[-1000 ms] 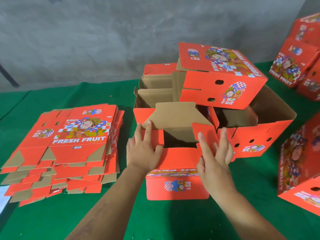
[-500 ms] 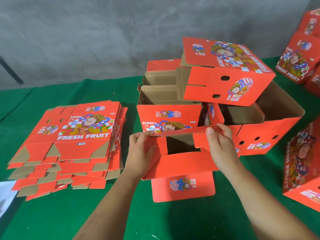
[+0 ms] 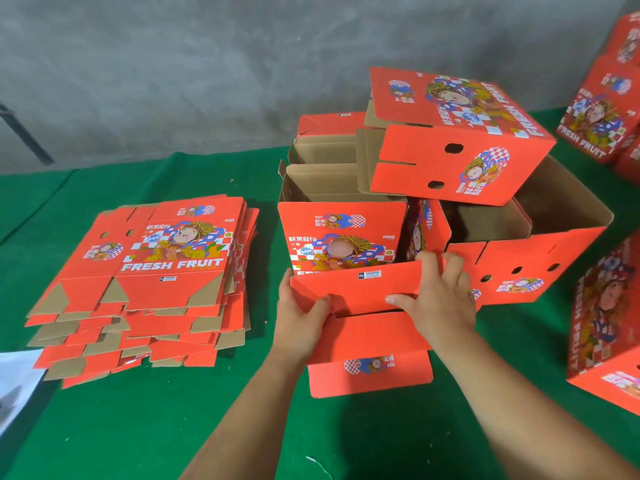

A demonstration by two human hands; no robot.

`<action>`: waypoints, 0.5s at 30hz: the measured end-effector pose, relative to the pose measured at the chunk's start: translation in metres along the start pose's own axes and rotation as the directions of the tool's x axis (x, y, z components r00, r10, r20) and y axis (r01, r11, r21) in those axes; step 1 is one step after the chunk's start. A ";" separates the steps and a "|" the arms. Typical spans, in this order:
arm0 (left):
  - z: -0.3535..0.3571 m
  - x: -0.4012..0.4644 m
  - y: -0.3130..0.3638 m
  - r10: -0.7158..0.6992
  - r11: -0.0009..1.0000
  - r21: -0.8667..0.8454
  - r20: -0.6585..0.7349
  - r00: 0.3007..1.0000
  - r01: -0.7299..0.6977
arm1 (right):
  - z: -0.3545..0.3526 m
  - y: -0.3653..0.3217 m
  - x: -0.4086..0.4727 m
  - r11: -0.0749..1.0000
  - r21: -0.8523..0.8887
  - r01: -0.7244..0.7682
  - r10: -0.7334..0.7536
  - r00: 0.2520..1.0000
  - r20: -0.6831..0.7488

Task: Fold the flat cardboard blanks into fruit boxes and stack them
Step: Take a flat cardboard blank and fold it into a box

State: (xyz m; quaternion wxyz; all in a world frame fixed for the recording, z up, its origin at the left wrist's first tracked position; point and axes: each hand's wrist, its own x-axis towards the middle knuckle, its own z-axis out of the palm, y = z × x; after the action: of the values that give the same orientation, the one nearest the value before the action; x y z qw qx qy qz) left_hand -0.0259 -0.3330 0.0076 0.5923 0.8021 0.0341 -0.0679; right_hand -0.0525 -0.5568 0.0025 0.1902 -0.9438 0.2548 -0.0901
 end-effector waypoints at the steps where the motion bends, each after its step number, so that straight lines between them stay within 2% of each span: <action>1: 0.001 -0.001 0.000 -0.039 0.996 -0.075 0.006 0.999 0.039 | 0.001 0.000 -0.001 1.000 0.020 0.013 -0.014 1.000 0.005; 3: -0.004 0.000 0.006 -0.143 0.971 -0.201 -0.033 0.989 0.133 | -0.002 0.001 -0.003 0.991 0.128 0.023 -0.028 0.999 0.037; 5: -0.015 0.002 0.012 -0.196 0.946 -0.276 -0.070 0.978 0.170 | -0.011 -0.001 -0.004 0.944 0.323 -0.064 0.042 0.996 0.073; 9: -0.034 0.004 0.013 -0.144 0.945 -0.323 -0.258 0.955 0.055 | -0.038 -0.008 -0.005 0.698 0.672 -0.248 0.225 0.967 0.123; 10: -0.041 0.005 0.011 -0.110 0.932 -0.364 -0.271 0.956 0.004 | -0.043 -0.007 -0.005 0.610 0.730 -0.309 0.249 0.949 0.193; 11: -0.049 0.005 0.012 -0.098 0.897 -0.442 -0.223 0.970 -0.011 | -0.049 -0.005 -0.003 0.508 0.758 -0.409 0.254 0.912 0.321; 13: -0.065 0.005 0.007 -0.049 0.839 -0.544 -0.054 0.997 0.012 | -0.058 0.000 -0.003 0.348 0.675 -0.650 0.167 0.752 0.638; 15: -0.078 0.003 0.003 0.018 0.850 -0.527 0.047 0.999 0.010 | -0.062 0.003 -0.009 0.289 0.576 -0.765 0.044 0.612 0.790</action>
State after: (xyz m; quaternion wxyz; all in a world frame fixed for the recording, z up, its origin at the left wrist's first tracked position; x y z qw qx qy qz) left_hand -0.0171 -0.2594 0.0323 0.7902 0.6073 0.0349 -0.0748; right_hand -0.0781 -0.5738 0.0570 0.7481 -0.5452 0.3351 0.1757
